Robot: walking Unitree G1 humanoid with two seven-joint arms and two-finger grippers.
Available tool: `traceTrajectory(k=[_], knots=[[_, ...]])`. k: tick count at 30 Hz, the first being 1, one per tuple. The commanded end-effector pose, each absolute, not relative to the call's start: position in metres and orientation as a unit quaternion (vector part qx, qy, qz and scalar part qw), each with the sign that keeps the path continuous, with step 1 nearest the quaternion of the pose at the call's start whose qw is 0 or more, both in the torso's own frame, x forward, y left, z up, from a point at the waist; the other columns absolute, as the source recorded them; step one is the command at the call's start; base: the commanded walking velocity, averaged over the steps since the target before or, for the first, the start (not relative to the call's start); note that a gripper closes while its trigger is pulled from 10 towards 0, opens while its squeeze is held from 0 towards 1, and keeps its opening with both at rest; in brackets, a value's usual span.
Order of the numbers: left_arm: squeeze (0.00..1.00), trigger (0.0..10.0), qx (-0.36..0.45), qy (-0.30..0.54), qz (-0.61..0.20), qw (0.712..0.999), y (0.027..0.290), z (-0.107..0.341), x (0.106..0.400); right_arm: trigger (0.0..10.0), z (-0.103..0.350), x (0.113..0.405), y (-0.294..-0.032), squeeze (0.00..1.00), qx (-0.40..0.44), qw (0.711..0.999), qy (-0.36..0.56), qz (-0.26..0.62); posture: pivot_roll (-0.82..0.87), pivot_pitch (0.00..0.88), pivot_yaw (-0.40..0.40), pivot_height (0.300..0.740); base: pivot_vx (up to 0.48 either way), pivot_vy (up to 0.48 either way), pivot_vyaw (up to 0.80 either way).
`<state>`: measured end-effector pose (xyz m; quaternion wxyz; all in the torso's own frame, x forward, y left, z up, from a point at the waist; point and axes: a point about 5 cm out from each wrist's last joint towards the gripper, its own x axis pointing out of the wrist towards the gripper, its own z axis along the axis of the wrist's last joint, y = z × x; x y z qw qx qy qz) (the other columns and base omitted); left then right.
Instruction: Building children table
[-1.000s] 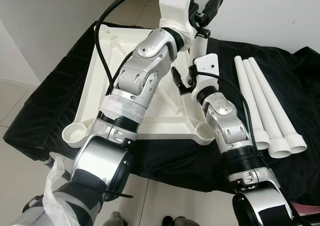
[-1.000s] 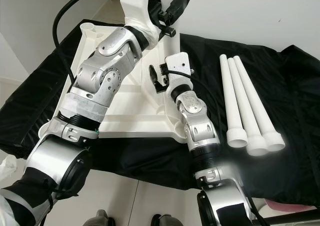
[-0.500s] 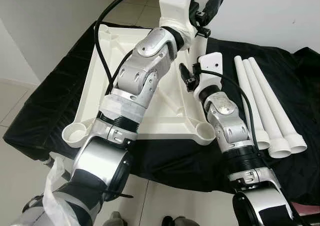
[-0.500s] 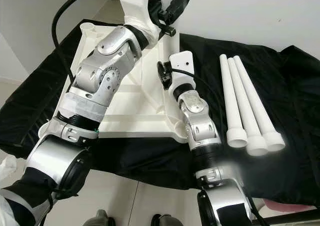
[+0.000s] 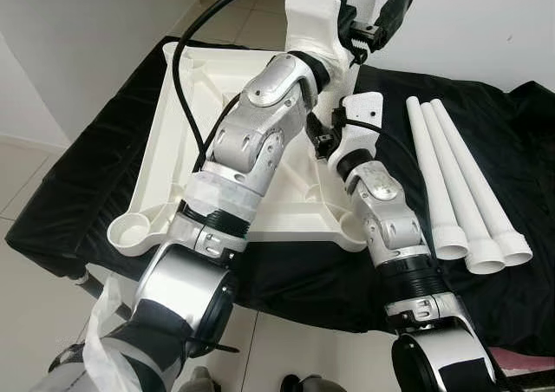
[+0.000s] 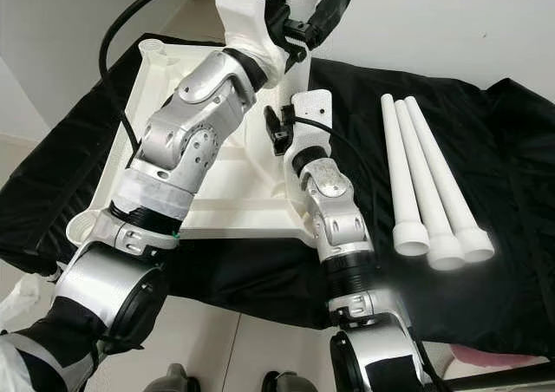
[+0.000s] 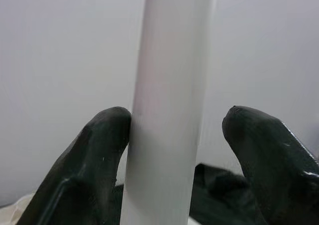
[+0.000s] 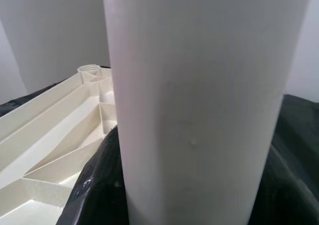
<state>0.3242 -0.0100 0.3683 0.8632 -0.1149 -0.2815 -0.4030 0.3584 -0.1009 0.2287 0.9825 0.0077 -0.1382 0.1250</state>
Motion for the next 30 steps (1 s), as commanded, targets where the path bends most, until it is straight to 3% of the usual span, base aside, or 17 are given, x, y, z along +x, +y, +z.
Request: traceTrajectory(k=[1, 14, 22, 26, 30], knots=[[0.00, 10.0, -0.123, -0.300, -0.417, 0.849, -0.009, 0.372, 0.318, 10.0, 0.227, 0.357, -0.107, 0.00, 0.022, 0.984, -0.135, 0.112, 0.01, 0.082, -0.043, 0.740, 0.000, 0.000, 0.00], [0.00, 10.0, -0.145, -0.273, -0.395, 0.865, 0.014, 0.343, 0.320, 10.0, 0.213, 0.351, -0.127, 0.00, 0.034, 0.989, -0.132, 0.058, 0.01, 0.089, -0.039, 0.740, 0.000, 0.000, 0.00], [0.00, 10.0, -0.101, -0.233, -0.382, 0.889, 0.025, 0.307, 0.317, 10.0, 0.200, 0.338, -0.138, 0.00, 0.045, 0.990, -0.130, 0.038, 0.01, 0.100, -0.040, 0.740, 0.000, 0.000, 0.00], [0.00, 10.0, -0.055, -0.198, -0.373, 0.905, 0.036, 0.268, 0.313, 10.0, 0.179, 0.322, -0.140, 0.00, 0.040, 0.992, -0.111, 0.051, 0.01, 0.110, -0.041, 0.740, 0.000, 0.000, 0.00], [0.00, 10.0, -0.052, -0.188, -0.372, 0.907, 0.037, 0.262, 0.311, 10.0, 0.175, 0.320, -0.140, 0.00, 0.041, 0.992, -0.108, 0.050, 0.01, 0.111, -0.042, 0.740, 0.000, 0.000, 0.00]])
